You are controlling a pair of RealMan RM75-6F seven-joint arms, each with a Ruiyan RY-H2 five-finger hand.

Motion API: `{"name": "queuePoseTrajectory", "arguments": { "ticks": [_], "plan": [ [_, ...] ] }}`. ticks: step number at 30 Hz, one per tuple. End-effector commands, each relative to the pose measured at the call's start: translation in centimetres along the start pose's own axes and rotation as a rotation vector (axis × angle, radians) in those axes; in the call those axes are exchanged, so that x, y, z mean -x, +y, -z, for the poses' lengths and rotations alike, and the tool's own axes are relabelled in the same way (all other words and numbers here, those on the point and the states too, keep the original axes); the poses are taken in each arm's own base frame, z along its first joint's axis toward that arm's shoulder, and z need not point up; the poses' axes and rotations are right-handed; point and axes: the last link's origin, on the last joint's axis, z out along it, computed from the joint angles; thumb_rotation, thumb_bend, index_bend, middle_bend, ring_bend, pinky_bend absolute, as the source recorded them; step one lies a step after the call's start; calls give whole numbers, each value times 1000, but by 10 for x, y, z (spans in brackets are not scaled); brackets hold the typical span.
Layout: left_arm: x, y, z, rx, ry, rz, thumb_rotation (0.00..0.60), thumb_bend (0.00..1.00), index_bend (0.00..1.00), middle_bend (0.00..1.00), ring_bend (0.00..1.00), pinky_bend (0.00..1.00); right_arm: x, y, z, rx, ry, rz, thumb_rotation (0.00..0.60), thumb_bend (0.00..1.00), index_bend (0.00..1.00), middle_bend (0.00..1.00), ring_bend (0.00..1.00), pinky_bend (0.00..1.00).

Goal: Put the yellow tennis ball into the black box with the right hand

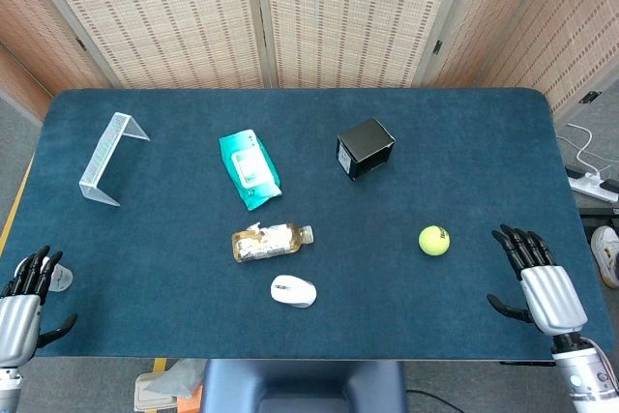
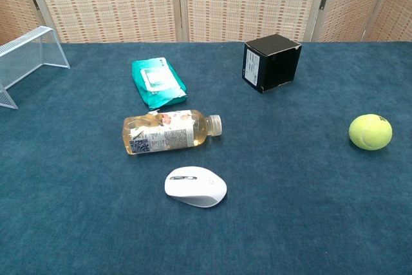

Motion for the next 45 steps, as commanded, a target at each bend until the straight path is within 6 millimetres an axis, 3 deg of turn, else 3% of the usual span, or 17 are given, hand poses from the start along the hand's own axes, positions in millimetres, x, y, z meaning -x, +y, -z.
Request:
{"name": "queuePoseTrajectory", "arguments": {
  "ticks": [1, 8, 10, 12, 15, 18, 28, 45],
  "plan": [
    [1, 0, 1, -2, -7, -5, 600, 246, 0, 0, 0, 262, 1, 0, 0, -2, -7, 1, 600, 195, 0, 0, 0, 0],
    [0, 3, 1, 10, -10, -2, 600, 246, 0, 0, 0, 262, 4, -3, 3, -13, -32, 19, 600, 273, 29, 38, 0, 0],
    [1, 3, 1, 14, -16, 0, 600, 246, 0, 0, 0, 262, 6, -4, 4, -14, -30, 30, 600, 334, 90, 115, 0, 2],
    [3, 3, 0, 19, -26, 1, 600, 246, 0, 0, 0, 262, 9, -6, 4, -17, -21, 44, 600, 395, 153, 201, 3, 70],
    [4, 2, -1, 14, -43, -1, 600, 246, 0, 0, 0, 262, 15, -8, 4, -21, -13, 59, 600, 460, 308, 356, 117, 270],
    [3, 1, -1, 12, -44, 4, 600, 246, 0, 0, 0, 263, 24, -9, 4, -32, -36, 80, 600, 483, 462, 486, 249, 388],
    [2, 0, 0, 10, -45, 13, 600, 246, 0, 0, 0, 264, 46, -14, -9, -111, -23, 70, 600, 633, 788, 783, 512, 579],
    [1, -4, -1, -11, -51, 21, 600, 245, 0, 0, 0, 265, 76, 1, -48, -160, -178, 70, 600, 639, 822, 837, 555, 599]
  ]
}}
